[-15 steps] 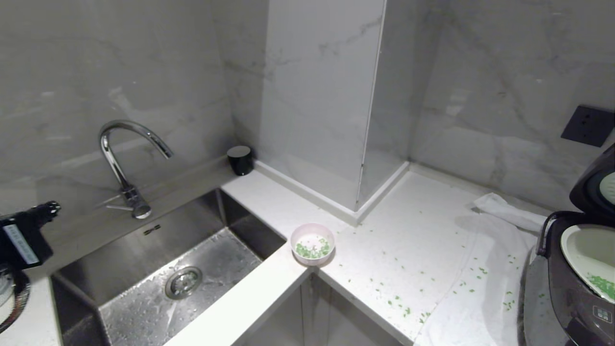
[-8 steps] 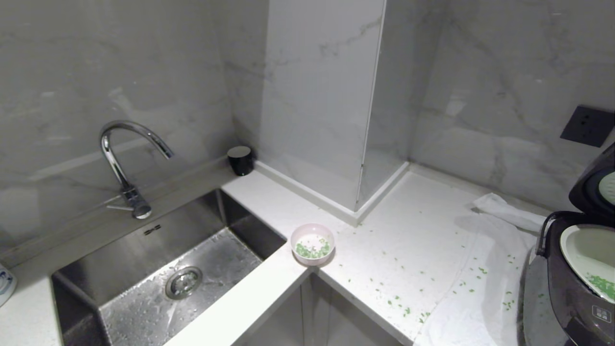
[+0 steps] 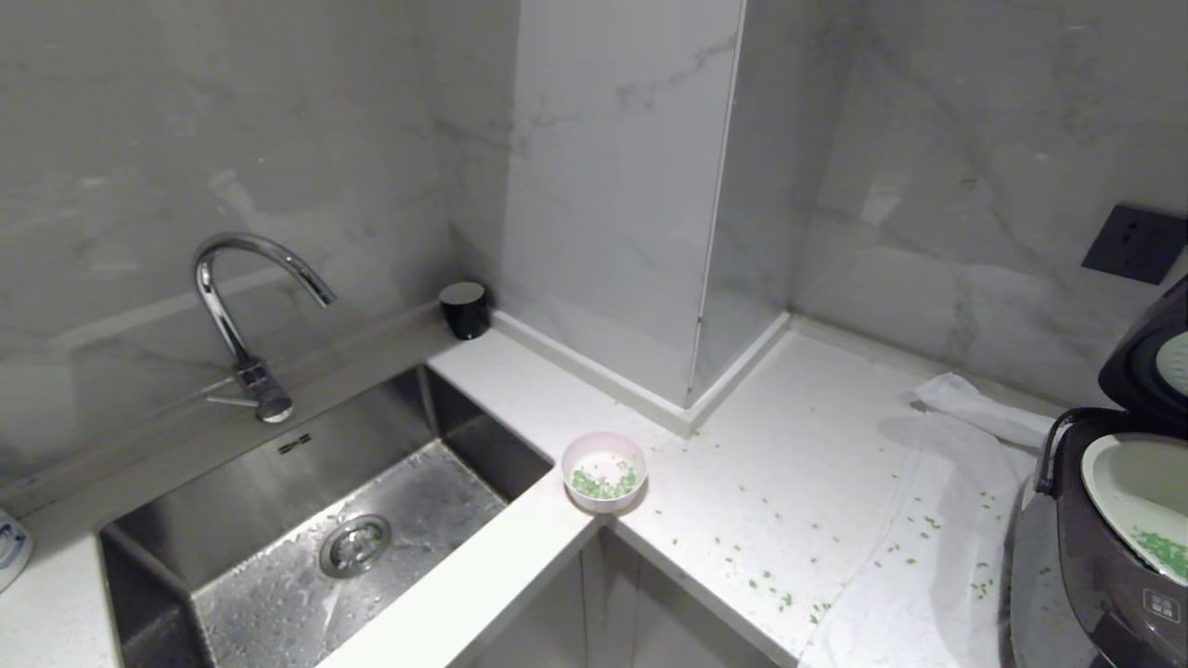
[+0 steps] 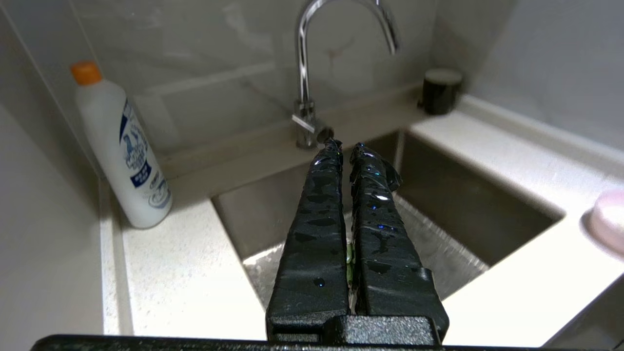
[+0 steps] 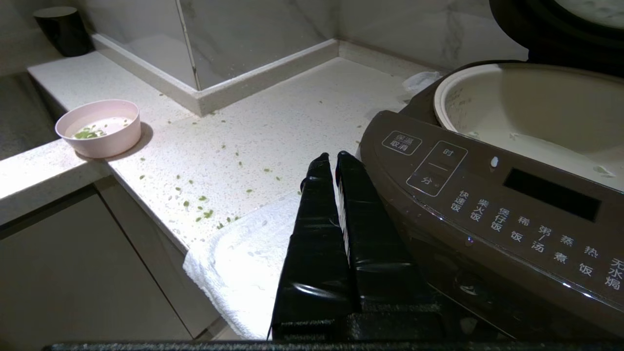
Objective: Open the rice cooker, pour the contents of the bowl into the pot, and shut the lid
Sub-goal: Pick up the bowl on the table
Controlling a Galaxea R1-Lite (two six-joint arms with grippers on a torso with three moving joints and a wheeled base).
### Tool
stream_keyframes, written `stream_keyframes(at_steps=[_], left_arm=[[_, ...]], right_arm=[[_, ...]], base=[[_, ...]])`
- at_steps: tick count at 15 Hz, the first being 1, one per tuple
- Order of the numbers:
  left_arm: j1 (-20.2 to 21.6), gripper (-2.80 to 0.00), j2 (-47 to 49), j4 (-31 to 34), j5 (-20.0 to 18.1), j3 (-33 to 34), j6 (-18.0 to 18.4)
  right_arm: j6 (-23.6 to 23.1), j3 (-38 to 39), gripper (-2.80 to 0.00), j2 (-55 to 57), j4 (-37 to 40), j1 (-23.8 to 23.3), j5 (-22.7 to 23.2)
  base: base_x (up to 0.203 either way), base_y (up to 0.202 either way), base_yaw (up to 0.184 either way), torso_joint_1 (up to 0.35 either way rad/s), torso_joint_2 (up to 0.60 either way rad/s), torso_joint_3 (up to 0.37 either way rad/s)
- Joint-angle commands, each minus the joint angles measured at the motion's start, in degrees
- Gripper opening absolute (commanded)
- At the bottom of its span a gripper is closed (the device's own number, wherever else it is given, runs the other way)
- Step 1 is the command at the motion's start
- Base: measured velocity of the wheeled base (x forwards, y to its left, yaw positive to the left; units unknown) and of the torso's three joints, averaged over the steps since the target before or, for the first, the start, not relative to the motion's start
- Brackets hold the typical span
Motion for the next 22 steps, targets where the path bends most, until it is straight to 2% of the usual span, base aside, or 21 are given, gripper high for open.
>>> stream_keyframes(at_steps=[1, 2, 4, 7, 8, 15, 20, 22], left_arm=[[0.2, -2.80, -3.5, 0.3, -0.7, 5.6, 0.8], [0.2, -2.80, -3.5, 0.3, -1.6, 8.2, 1.0], [0.2, -2.80, -3.5, 0.8, -8.0, 8.5, -0.7], [0.3, -2.80, -3.4, 6.4, -15.8, 8.8, -0.2], [0.3, -2.80, -3.4, 8.1, -17.2, 8.4, 0.1], [0.3, -2.80, -3.4, 8.0, -17.2, 8.4, -0.2], [0.3, -2.80, -3.4, 8.1, -17.1, 8.4, -0.3], [0.3, -2.80, -3.4, 8.0, -17.1, 8.4, -0.3]], right_arm=[[0.0, 0.1, -2.80, 0.0, 0.0, 0.0, 0.0], [0.0, 0.1, -2.80, 0.0, 0.0, 0.0, 0.0], [0.0, 0.1, -2.80, 0.0, 0.0, 0.0, 0.0], [-0.4, 0.1, -2.80, 0.0, 0.2, 0.0, 0.3], [0.1, 0.1, -2.80, 0.0, 0.2, 0.0, -0.1], [0.9, 0.1, -2.80, 0.0, 0.2, 0.0, -0.2], [0.9, 0.1, -2.80, 0.0, 0.2, 0.0, -0.3], [0.9, 0.1, -2.80, 0.0, 0.2, 0.0, -0.2]], base=[[0.000, 0.000, 0.000, 0.000, 0.00, 0.000], [0.000, 0.000, 0.000, 0.000, 0.00, 0.000], [0.000, 0.000, 0.000, 0.000, 0.00, 0.000], [0.000, 0.000, 0.000, 0.000, 0.00, 0.000], [0.000, 0.000, 0.000, 0.000, 0.00, 0.000], [0.000, 0.000, 0.000, 0.000, 0.00, 0.000], [-0.164, 0.000, -0.002, -0.003, 0.00, 0.002], [0.000, 0.000, 0.000, 0.000, 0.00, 0.000]])
